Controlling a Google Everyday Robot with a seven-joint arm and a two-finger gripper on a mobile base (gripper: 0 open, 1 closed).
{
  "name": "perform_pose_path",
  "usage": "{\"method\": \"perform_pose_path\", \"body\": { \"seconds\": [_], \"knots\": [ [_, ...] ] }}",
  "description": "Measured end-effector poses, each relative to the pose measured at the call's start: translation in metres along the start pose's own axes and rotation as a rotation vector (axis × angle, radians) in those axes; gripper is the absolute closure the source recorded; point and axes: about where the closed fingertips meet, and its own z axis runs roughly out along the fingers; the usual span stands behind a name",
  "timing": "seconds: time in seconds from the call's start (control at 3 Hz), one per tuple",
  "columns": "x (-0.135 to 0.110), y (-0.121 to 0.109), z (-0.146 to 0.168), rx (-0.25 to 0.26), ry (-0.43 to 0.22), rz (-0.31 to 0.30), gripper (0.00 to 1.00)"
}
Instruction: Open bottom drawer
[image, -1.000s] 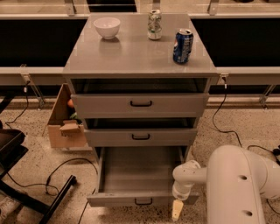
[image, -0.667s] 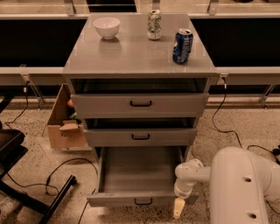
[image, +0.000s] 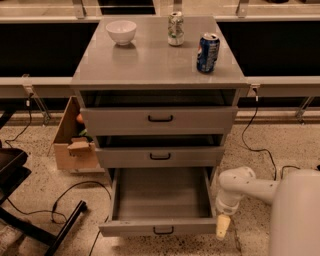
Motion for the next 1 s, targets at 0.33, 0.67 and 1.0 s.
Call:
{"method": "perform_pose_path", "body": {
  "seconds": [0.33,0.67,1.0],
  "knots": [
    [0.029,0.006,-0.091,0.03,0.023,-0.008,0.0],
    [0.049,0.019,-0.188,0.068,0.063,0.008,0.0],
    [0.056,0.029,-0.266,0.126,0.098,0.041,0.0]
  ]
}}
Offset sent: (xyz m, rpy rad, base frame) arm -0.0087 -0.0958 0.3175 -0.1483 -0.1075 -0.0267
